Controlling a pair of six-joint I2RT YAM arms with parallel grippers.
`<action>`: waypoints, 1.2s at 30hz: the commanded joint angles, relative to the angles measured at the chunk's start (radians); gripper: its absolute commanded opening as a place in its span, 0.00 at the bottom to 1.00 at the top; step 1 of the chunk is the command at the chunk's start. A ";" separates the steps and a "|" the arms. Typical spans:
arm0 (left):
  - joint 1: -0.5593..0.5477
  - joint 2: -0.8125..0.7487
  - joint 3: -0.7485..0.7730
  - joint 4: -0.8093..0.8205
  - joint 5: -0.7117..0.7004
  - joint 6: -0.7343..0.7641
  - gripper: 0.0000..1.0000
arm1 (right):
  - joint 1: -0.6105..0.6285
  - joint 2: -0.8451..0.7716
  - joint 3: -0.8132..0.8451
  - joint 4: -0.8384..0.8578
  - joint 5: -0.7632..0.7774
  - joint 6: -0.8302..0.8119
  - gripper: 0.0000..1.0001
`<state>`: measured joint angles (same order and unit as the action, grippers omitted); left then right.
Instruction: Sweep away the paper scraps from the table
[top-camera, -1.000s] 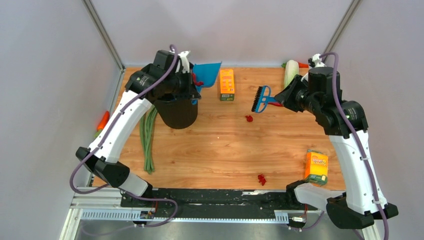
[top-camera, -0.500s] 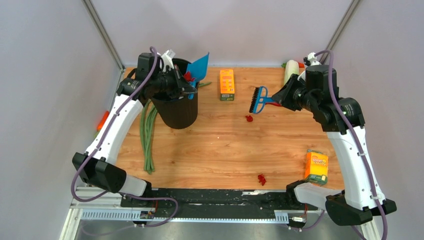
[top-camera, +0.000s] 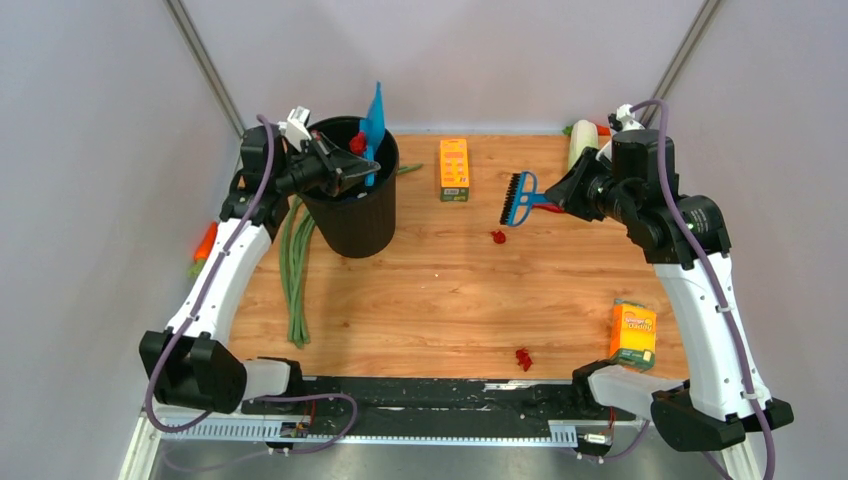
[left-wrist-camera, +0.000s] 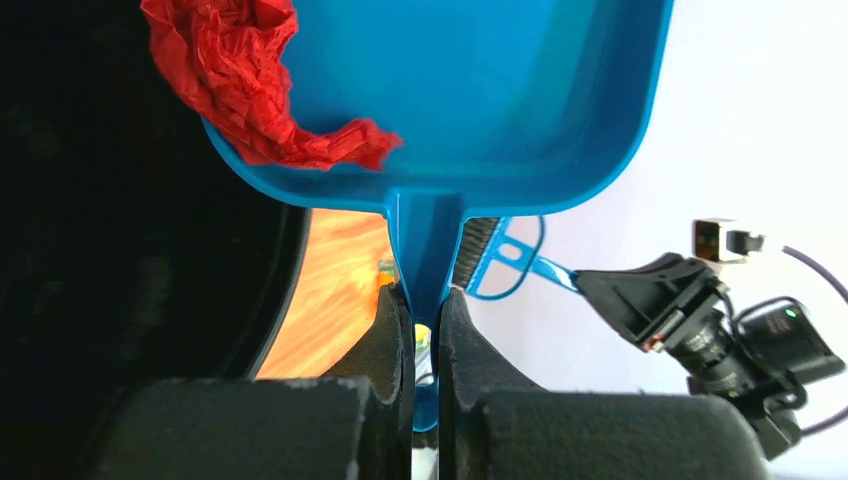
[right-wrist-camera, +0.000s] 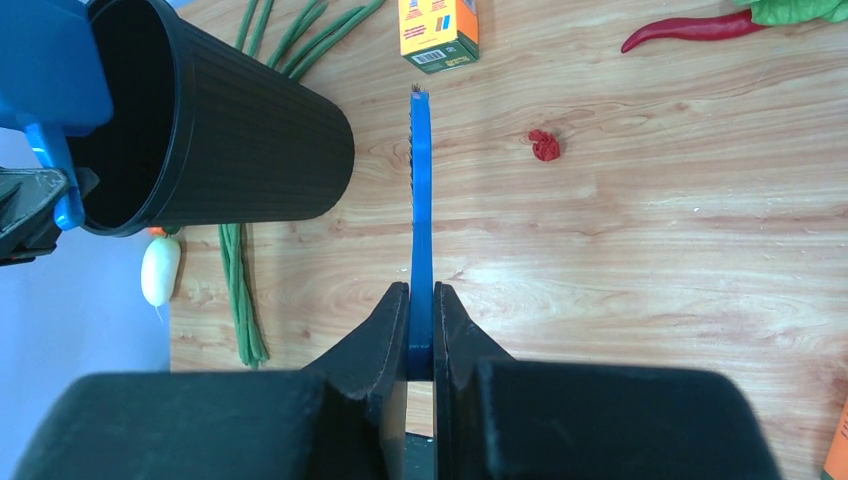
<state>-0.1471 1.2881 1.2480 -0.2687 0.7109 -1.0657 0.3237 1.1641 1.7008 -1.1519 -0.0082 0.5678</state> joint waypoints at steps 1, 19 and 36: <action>0.026 -0.064 -0.117 0.424 0.093 -0.263 0.00 | -0.006 -0.014 0.039 0.014 0.007 -0.020 0.00; 0.093 -0.024 -0.375 1.330 0.027 -0.890 0.00 | -0.017 -0.003 0.071 0.006 0.056 -0.031 0.00; -0.005 -0.113 0.295 -0.423 -0.051 0.289 0.00 | -0.182 0.195 0.123 -0.003 0.324 0.086 0.00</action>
<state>-0.1032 1.2201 1.5219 -0.3164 0.7483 -1.0397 0.2089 1.3087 1.7870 -1.1637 0.2310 0.5976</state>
